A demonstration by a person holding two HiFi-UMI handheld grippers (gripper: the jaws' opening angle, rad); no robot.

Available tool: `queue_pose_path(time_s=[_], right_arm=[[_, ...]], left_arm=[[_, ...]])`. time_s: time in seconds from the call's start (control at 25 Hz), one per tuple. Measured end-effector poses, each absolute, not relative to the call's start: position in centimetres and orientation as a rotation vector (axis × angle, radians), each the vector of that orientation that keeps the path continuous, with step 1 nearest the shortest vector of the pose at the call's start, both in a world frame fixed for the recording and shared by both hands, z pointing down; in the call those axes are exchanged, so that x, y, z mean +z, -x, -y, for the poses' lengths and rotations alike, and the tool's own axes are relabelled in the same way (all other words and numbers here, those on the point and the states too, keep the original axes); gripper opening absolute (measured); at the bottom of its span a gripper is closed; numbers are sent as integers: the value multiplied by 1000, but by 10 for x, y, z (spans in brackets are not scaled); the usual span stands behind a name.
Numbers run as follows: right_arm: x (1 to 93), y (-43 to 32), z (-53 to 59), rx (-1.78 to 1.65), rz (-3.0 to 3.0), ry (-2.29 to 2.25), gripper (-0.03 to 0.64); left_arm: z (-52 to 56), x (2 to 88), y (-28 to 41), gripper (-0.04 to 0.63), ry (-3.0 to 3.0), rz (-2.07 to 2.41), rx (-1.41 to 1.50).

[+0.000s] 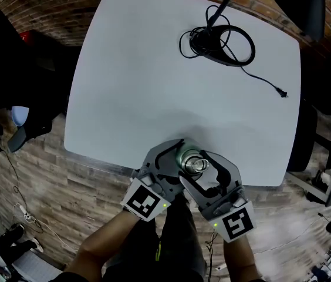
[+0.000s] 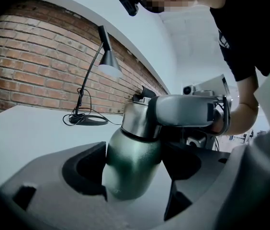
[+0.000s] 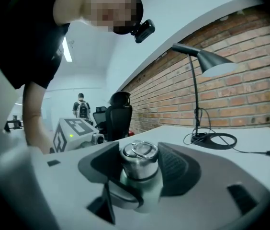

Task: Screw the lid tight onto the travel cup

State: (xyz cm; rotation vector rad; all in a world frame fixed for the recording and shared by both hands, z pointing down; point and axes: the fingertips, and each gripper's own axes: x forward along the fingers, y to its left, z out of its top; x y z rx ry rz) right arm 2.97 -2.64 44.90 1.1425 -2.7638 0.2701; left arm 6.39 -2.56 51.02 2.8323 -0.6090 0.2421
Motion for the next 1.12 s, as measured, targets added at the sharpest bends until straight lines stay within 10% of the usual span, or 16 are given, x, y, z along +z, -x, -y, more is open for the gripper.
queue_pose_path(time_s=[0.4, 1.12], right_arm=[[450, -38, 28, 268, 2560, -1660, 255], [449, -33, 16, 197, 2687, -1113, 284]], left_arm=[[27, 509, -65, 347, -2825, 621, 219], [28, 509, -65, 347, -2829, 610, 221]])
